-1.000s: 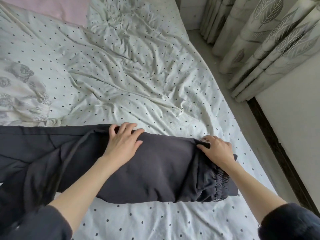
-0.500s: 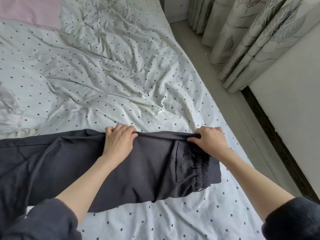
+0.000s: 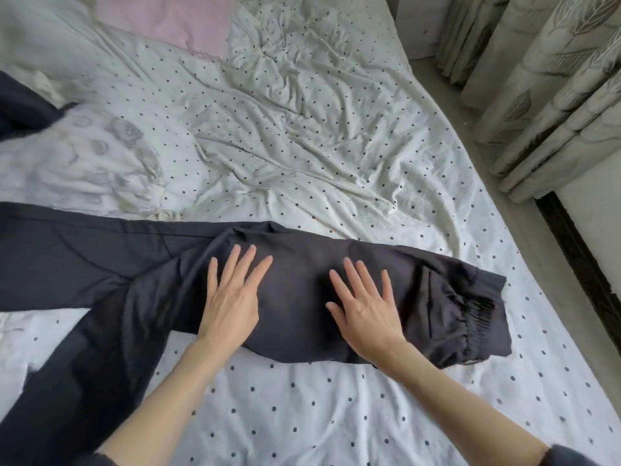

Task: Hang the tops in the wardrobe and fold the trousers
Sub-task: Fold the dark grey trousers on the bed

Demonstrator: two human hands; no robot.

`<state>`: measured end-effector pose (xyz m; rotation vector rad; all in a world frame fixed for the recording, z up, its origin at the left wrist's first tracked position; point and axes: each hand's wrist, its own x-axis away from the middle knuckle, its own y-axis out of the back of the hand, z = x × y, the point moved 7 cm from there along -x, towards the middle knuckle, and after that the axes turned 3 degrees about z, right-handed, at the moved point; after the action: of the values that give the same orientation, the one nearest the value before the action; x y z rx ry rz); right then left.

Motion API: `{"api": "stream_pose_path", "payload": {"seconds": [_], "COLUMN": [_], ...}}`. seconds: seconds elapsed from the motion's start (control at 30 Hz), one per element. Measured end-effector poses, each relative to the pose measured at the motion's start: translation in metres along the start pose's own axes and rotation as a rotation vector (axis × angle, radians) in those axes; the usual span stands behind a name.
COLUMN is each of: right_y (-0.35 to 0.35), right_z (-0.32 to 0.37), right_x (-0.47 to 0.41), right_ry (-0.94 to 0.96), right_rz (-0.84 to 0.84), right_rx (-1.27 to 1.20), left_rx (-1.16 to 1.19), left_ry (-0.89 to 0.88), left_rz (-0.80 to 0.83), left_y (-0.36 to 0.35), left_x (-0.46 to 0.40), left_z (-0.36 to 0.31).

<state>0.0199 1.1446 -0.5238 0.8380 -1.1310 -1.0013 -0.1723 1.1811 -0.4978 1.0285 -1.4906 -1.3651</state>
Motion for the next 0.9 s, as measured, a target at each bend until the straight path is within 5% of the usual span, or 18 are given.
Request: {"api": "stream_pose_path", "payload": {"seconds": [0.2, 0.4, 0.67, 0.9], "right_y": [-0.021, -0.042, -0.101, -0.111], "right_z": [0.150, 0.269, 0.344, 0.374], "right_x": [0.001, -0.005, 0.020, 0.030], "right_ry": [0.242, 0.233, -0.389, -0.566], "right_rz": [0.019, -0.077, -0.013, 0.078], "right_rx": [-0.006, -0.111, -0.663, -0.591], "left_rx": [-0.004, 0.152, 0.298, 0.473], "left_ry": [0.153, 0.237, 0.175, 0.185], "left_rz": [0.115, 0.328, 0.536, 0.561], "left_y": [-0.003, -0.043, -0.072, -0.064], "left_x": [0.105, 0.195, 0.262, 0.295], "left_z": [0.107, 0.194, 0.276, 0.269]}}
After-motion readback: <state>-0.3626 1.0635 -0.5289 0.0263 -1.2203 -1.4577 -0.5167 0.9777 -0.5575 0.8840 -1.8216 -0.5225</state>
